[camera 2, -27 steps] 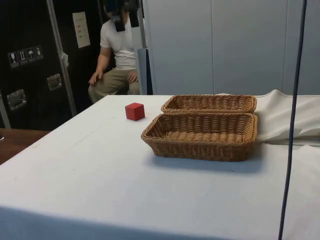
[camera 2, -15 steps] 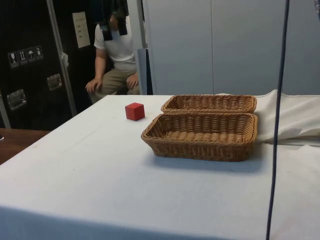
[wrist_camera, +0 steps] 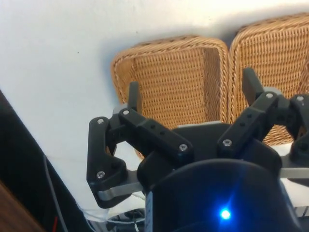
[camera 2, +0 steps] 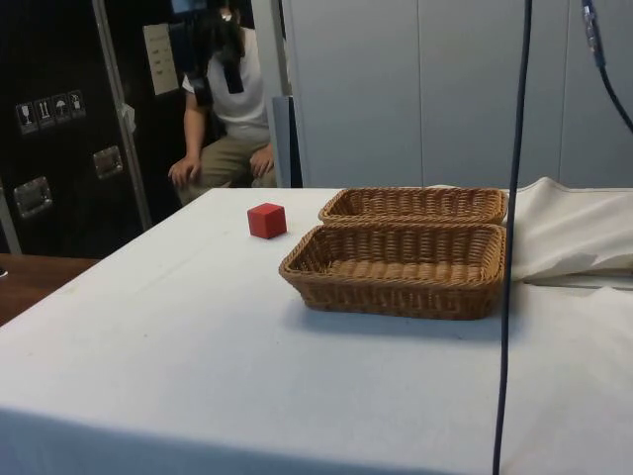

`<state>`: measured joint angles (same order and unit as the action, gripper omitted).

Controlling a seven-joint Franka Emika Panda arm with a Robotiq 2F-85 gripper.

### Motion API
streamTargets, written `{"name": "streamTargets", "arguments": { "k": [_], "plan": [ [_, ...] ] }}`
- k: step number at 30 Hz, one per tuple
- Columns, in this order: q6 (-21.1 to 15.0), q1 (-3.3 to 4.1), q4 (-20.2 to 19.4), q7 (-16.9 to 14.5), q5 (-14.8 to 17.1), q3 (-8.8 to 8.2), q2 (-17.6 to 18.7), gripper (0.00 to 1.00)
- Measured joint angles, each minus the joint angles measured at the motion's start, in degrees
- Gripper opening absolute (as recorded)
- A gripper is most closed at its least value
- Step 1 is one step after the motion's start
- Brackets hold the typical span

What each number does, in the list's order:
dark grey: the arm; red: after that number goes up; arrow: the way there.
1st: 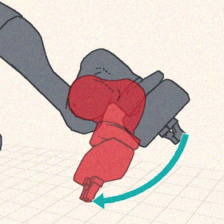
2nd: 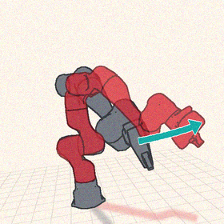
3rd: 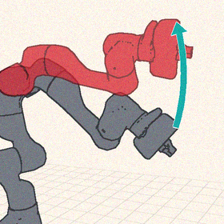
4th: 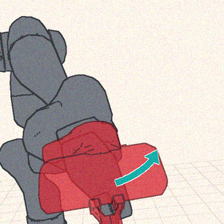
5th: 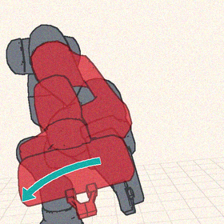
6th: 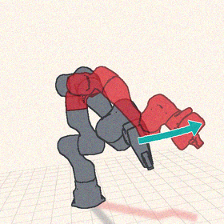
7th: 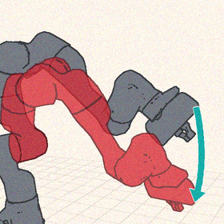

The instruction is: Pick up the red cube and place it into the right basket.

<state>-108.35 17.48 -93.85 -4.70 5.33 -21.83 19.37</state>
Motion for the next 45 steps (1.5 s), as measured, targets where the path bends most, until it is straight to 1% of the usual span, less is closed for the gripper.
{"name": "streamTargets", "arguments": {
  "k": [6,8,9,10,13,14,16,22,23,25,27,36,40,41,42,45],
  "plan": [
    [-1.09,-0.17,-1.49,-0.11,0.00,-0.69,0.11,1.00],
    [-2.64,-0.23,-2.81,-0.17,0.00,-1.09,0.11,1.00],
    [-2.64,-0.23,-2.81,-0.17,0.00,-1.09,0.11,1.00],
    [-3.90,-0.29,-3.72,-0.17,0.00,-1.38,0.23,1.00],
    [-5.84,-0.40,-4.98,-0.23,0.00,-1.72,0.40,1.00],
    [-5.84,-0.40,-4.98,-0.23,0.00,-1.72,0.40,1.00],
    [-7.73,-0.57,-6.02,-0.34,0.06,-2.12,0.80,1.00],
    [-11.34,-0.86,-7.79,-0.57,0.29,-2.86,1.72,1.00],
    [-11.34,-0.86,-7.79,-0.57,0.29,-2.86,1.72,1.00],
    [-12.61,-0.97,-8.37,-0.57,0.52,-3.04,2.12,1.00],
    [-14.44,-1.03,-9.05,-0.86,1.03,-3.55,2.86,1.00],
    [-18.11,-1.26,-10.20,-1.32,2.41,-4.64,4.70,1.00],
    [-19.94,-1.43,-10.66,-2.12,3.84,-5.10,5.67,1.00],
    [-19.94,-1.43,-10.66,-2.12,3.84,-5.10,5.67,1.00],
    [-20.80,-1.55,-10.83,-2.69,4.76,-5.39,6.25,1.00],
    [-22.23,-1.66,-11.06,-3.67,6.13,-5.79,6.99,1.00]
  ]
}}
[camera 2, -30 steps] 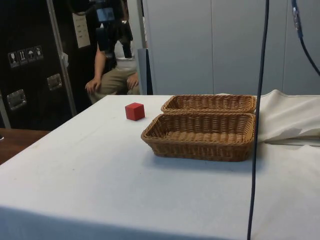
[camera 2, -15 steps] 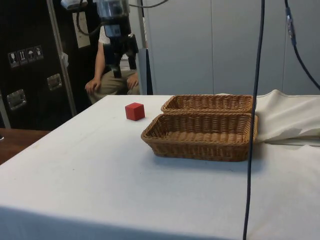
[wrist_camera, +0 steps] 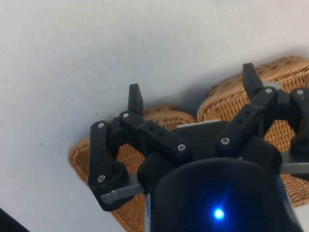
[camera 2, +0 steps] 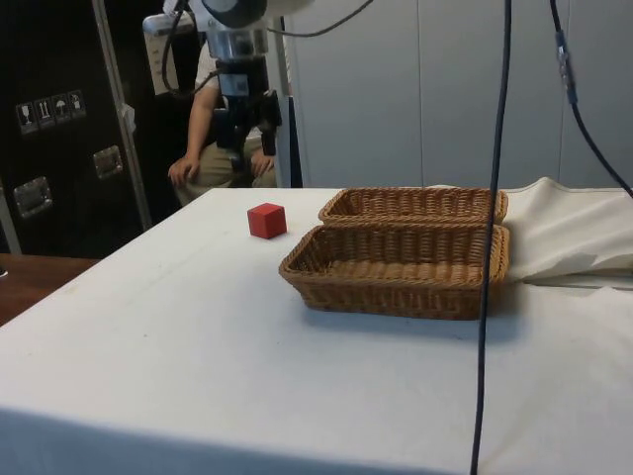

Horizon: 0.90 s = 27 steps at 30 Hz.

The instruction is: Pick up the red cube and place it into the right basket.

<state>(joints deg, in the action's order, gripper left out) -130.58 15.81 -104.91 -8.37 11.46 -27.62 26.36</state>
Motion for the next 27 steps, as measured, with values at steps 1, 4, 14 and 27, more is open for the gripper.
{"name": "streamTargets", "arguments": {
  "k": [1,4,14,27],
  "plan": [
    [-0.34,-0.06,-0.11,-0.34,0.46,-0.11,0.23,1.00],
    [-1.78,-0.46,-0.23,-2.69,2.92,-0.92,1.32,1.00],
    [-2.41,-1.03,0.29,-8.08,8.25,-3.27,3.90,1.00],
    [-2.23,-1.72,5.39,-10.94,13.01,-4.53,10.20,1.00]
  ]
}}
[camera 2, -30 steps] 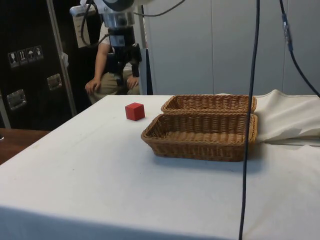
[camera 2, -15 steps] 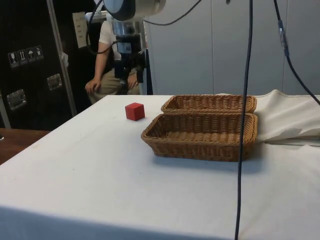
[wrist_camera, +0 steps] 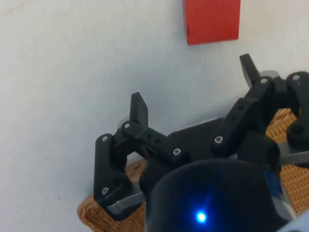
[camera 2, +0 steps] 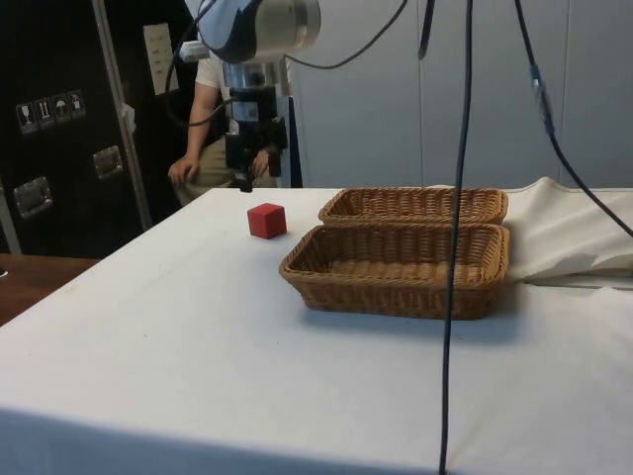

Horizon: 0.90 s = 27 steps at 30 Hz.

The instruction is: Pick up the red cube and place it into the right basket.

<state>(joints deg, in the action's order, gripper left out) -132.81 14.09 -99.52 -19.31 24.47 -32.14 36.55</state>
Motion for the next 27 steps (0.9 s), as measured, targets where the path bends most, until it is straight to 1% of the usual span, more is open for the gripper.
{"name": "streamTargets", "arguments": {
  "k": [1,8,13,19,22,23,27],
  "plan": [
    [0.00,-0.17,0.92,-0.17,0.40,-0.06,1.09,1.00],
    [0.00,-0.52,3.50,-0.52,1.43,-0.29,4.18,1.00],
    [-0.11,-0.57,3.72,-1.15,1.72,-0.46,5.10,1.00],
    [-0.17,-0.92,4.24,-3.44,3.38,-1.43,6.59,1.00],
    [-0.17,-1.09,4.76,-3.67,3.67,-1.55,7.22,1.00],
    [-0.17,-1.32,5.33,-3.84,4.01,-1.60,7.91,1.00],
    [-0.17,-1.72,6.70,-4.58,5.10,-1.95,9.51,1.00]
  ]
}}
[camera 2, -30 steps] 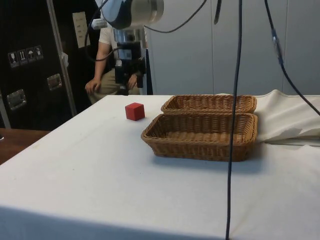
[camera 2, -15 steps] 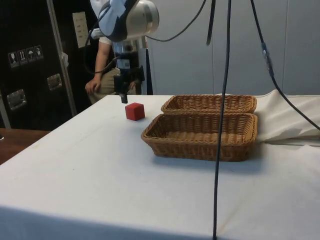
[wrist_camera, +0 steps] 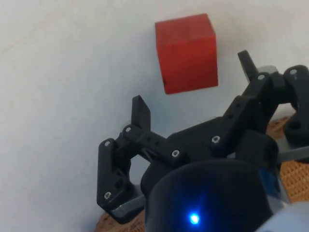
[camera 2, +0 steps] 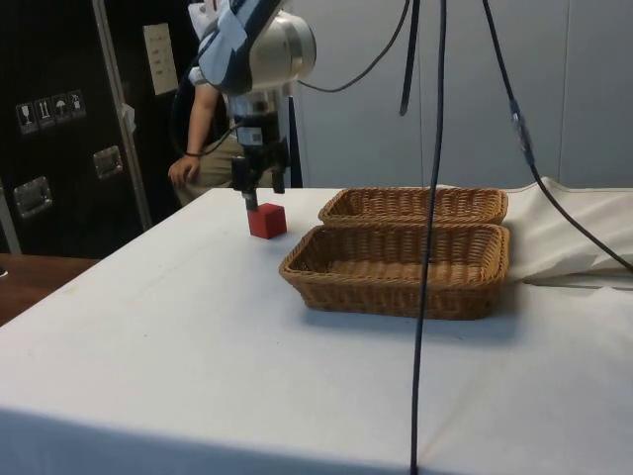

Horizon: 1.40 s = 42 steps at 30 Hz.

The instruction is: Pick up the red cube and place it into the right basket.

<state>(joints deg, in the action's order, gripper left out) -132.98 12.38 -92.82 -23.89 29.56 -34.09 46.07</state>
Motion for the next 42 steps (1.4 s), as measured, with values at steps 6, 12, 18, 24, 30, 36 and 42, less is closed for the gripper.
{"name": "streamTargets", "arguments": {
  "k": [6,12,18,24,30,36,42],
  "plan": [
    [0.23,-0.29,1.60,-0.57,1.20,-0.40,1.66,1.00],
    [0.29,-0.63,2.86,-0.80,2.52,-0.52,3.04,1.00],
    [0.29,-0.69,3.55,-0.80,3.15,-0.57,4.01,1.00],
    [0.29,-0.69,4.24,-0.80,4.53,-0.52,5.44,1.00],
    [0.23,-0.69,4.47,-0.80,5.21,-0.52,6.25,0.81],
    [0.23,-0.63,4.47,-0.80,5.50,-0.52,6.42,0.09],
    [0.23,-0.63,4.47,-0.80,5.56,-0.57,6.42,0.06]
  ]
}}
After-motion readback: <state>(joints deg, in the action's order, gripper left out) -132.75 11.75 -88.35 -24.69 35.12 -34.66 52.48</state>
